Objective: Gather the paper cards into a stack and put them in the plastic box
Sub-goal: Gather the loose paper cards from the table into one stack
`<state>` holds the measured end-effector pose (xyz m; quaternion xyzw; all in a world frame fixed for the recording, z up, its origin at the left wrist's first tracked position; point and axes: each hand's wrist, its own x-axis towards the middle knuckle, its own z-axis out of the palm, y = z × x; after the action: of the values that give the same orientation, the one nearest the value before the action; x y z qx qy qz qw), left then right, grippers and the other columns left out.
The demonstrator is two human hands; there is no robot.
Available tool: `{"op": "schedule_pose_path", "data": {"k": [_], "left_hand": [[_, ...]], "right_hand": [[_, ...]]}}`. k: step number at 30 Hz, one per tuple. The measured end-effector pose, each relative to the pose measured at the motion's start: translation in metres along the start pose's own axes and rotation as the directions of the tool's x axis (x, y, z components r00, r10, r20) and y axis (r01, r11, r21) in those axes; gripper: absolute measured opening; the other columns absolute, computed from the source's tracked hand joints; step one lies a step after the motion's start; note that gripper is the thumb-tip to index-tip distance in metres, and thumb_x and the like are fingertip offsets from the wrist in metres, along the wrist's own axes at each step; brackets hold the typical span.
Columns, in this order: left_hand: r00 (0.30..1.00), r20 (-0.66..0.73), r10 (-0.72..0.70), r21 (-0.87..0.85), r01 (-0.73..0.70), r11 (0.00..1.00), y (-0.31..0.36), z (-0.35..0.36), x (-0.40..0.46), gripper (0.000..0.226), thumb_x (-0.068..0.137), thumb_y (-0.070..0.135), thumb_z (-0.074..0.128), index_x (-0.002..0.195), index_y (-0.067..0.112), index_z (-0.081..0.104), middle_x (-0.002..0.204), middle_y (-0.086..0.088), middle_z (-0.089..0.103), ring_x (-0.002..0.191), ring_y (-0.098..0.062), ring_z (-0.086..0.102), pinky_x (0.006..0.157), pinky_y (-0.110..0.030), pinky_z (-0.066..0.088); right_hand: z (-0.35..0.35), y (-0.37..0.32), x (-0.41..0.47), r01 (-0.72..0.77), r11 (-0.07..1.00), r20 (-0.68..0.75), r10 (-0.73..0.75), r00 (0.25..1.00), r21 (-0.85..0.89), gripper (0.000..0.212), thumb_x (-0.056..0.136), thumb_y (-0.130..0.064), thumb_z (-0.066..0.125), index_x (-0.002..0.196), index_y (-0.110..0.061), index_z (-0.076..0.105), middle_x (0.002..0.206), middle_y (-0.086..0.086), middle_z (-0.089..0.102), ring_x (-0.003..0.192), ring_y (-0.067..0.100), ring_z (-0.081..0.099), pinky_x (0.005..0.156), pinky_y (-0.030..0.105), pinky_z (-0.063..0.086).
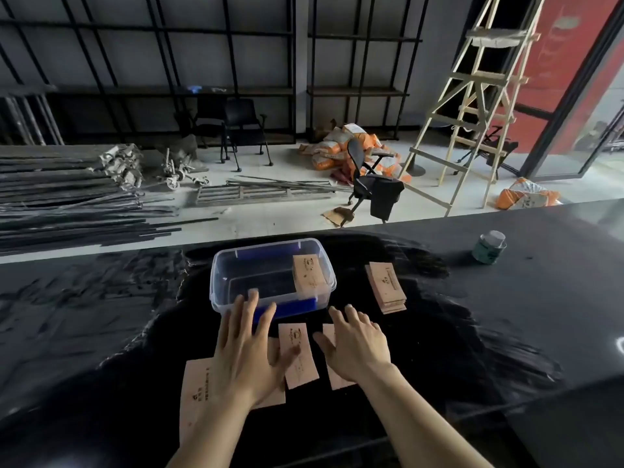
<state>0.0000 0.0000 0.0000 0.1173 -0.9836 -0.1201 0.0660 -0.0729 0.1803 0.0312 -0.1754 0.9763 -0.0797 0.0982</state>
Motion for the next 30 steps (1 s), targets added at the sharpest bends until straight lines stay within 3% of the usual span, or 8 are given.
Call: {"op": "schedule_pose_path", "data": {"k": [6, 8, 11, 16, 20, 24, 26, 30], "left_hand": [[1.0, 0.017, 0.013, -0.004, -0.012, 1.0, -0.001, 0.032, -0.019, 0.103, 0.078, 0.091, 0.024, 0.161, 0.03, 0.026, 0.172, -0.005, 0.016, 0.159, -0.027, 0.01, 0.13, -0.048, 0.01], [0.999, 0.034, 0.025, -0.003, -0.025, 1.0, 0.001, 0.036, -0.021, 0.107, 0.075, 0.094, 0.016, 0.16, 0.03, 0.026, 0.168, -0.003, 0.029, 0.157, -0.024, 0.021, 0.13, -0.046, 0.014], [1.0, 0.023, 0.021, 0.025, -0.021, 0.999, 0.007, 0.041, -0.021, 0.1, 0.076, 0.091, 0.025, 0.153, 0.028, 0.038, 0.155, 0.001, 0.05, 0.148, -0.021, 0.039, 0.126, -0.046, 0.022], [0.999, 0.022, -0.024, 0.014, 0.024, 1.0, 0.014, 0.046, -0.019, 0.095, 0.076, 0.087, 0.039, 0.147, 0.026, 0.046, 0.148, 0.001, 0.058, 0.145, -0.025, 0.043, 0.123, -0.049, 0.028], [0.997, 0.058, -0.046, -0.044, 0.049, 0.998, 0.022, 0.044, -0.015, 0.09, 0.074, 0.08, 0.054, 0.147, 0.029, 0.043, 0.149, 0.005, 0.056, 0.146, -0.022, 0.039, 0.123, -0.047, 0.028], [0.987, 0.102, -0.127, -0.218, 0.147, 0.965, 0.032, 0.037, -0.011, 0.089, 0.071, 0.06, 0.076, 0.147, 0.035, 0.036, 0.147, 0.009, 0.053, 0.142, -0.018, 0.041, 0.121, -0.043, 0.034], [0.981, 0.105, -0.164, -0.271, 0.187, 0.944, 0.036, 0.031, -0.007, 0.091, 0.073, 0.048, 0.08, 0.15, 0.036, 0.033, 0.144, 0.008, 0.053, 0.139, -0.018, 0.04, 0.121, -0.042, 0.033], [0.982, 0.077, -0.17, -0.361, 0.186, 0.914, 0.042, 0.028, -0.006, 0.083, 0.082, 0.025, 0.074, 0.151, 0.037, 0.03, 0.139, 0.008, 0.056, 0.129, -0.016, 0.048, 0.112, -0.039, 0.043]], "right_hand": [[0.02, 0.004, -0.001, -0.035, 0.999, 0.03, 0.036, 0.999, -0.039, 0.06, 0.098, -0.057, 0.053, 0.145, -0.019, 0.054, 0.141, 0.009, 0.058, 0.129, 0.033, 0.057, 0.104, 0.045, 0.049], [0.021, 0.003, -0.002, -0.04, 0.998, 0.041, 0.042, 0.998, -0.053, 0.056, 0.098, -0.055, 0.056, 0.14, -0.018, 0.059, 0.138, 0.009, 0.06, 0.127, 0.032, 0.056, 0.102, 0.043, 0.05], [0.026, 0.002, -0.003, -0.055, 0.997, 0.03, 0.057, 0.998, -0.059, 0.053, 0.096, -0.049, 0.064, 0.139, -0.018, 0.06, 0.137, 0.01, 0.06, 0.128, 0.033, 0.054, 0.103, 0.043, 0.05], [0.031, 0.001, -0.002, -0.105, 0.994, 0.007, 0.106, 0.994, -0.009, 0.047, 0.095, -0.044, 0.066, 0.136, -0.021, 0.061, 0.135, 0.012, 0.058, 0.125, 0.034, 0.052, 0.099, 0.042, 0.052], [0.03, 0.001, 0.001, -0.174, 0.979, 0.011, 0.174, 0.985, 0.105, 0.066, 0.09, -0.042, 0.077, 0.145, -0.019, 0.049, 0.136, 0.013, 0.056, 0.124, 0.033, 0.056, 0.095, 0.038, 0.054], [0.028, 0.004, 0.003, -0.268, 0.924, 0.036, 0.269, 0.962, 0.274, 0.095, 0.078, -0.035, 0.09, 0.155, -0.019, 0.035, 0.138, 0.012, 0.055, 0.128, 0.031, 0.057, 0.096, 0.038, 0.056], [0.028, 0.008, 0.004, -0.3, 0.879, 0.048, 0.304, 0.951, 0.37, 0.086, 0.082, -0.026, 0.086, 0.154, -0.019, 0.04, 0.138, 0.009, 0.058, 0.126, 0.029, 0.06, 0.094, 0.037, 0.055], [0.028, 0.019, 0.007, -0.334, 0.75, 0.1, 0.34, 0.935, 0.57, 0.038, 0.094, -0.017, 0.072, 0.131, -0.017, 0.067, 0.121, 0.004, 0.074, 0.11, 0.023, 0.071, 0.085, 0.034, 0.058]]}}
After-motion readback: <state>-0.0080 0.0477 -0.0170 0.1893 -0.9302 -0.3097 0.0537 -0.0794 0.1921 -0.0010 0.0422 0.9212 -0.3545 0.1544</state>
